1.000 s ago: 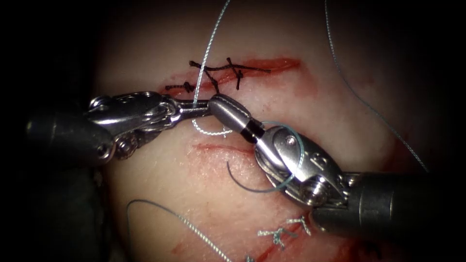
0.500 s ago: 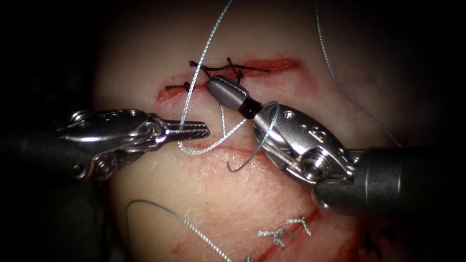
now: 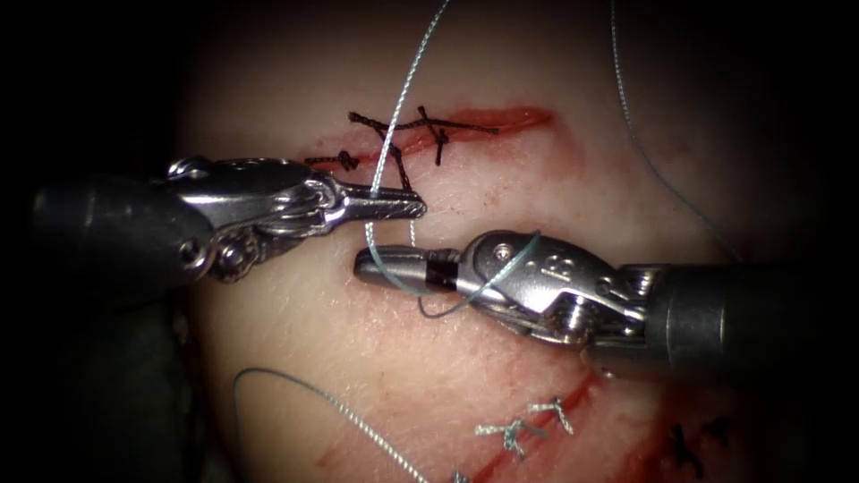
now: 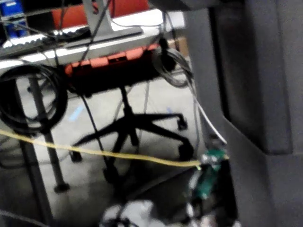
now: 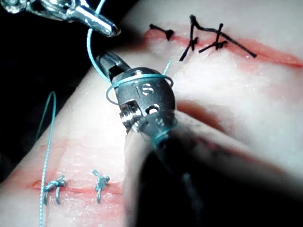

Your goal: Wound Closure

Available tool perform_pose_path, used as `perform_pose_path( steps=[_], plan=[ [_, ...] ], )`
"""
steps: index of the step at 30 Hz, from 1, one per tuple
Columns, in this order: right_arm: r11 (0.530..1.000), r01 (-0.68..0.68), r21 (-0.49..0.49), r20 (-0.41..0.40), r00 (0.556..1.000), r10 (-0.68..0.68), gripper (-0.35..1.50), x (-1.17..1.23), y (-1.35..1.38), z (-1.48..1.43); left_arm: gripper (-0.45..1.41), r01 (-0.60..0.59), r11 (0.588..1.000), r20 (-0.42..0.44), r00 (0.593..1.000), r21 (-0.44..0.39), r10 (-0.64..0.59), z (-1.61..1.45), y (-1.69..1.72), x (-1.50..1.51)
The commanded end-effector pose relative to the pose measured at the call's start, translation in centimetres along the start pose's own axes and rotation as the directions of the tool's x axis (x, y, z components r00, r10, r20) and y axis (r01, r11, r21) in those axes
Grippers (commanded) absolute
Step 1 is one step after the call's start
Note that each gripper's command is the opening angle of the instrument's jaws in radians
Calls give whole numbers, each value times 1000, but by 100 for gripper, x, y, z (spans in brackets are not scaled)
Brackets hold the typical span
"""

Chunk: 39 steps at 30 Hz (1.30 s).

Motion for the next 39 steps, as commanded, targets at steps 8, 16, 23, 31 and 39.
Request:
perform_pose_path(
  steps=[8, 16, 23, 31, 39],
  plan=[
    [988, 18, 155, -114, 994, -1, -35, -1, -7, 22, -45, 2, 1000, -33, 999, 29, -1, 22, -40, -8],
    [997, -42, -59, -282, 959, 24, -35, 2, -5, 19, -45, -55, 984, 55, 997, 170, 46, 26, -73, -56],
    [949, -70, -307, -321, 947, -34, -35, 0, 1, 10, -45, -44, 979, 69, 997, 199, 31, 10, -63, -65],
    [794, -38, -607, -138, 989, -59, -35, 2, -6, 11, -45, -25, 977, 48, 999, 213, 15, 5, -40, -61],
    [722, -123, -681, 2, 986, 170, -35, 9, -7, 13, -45, -55, 973, 57, 997, 226, 43, 11, -34, -62]
  ],
)
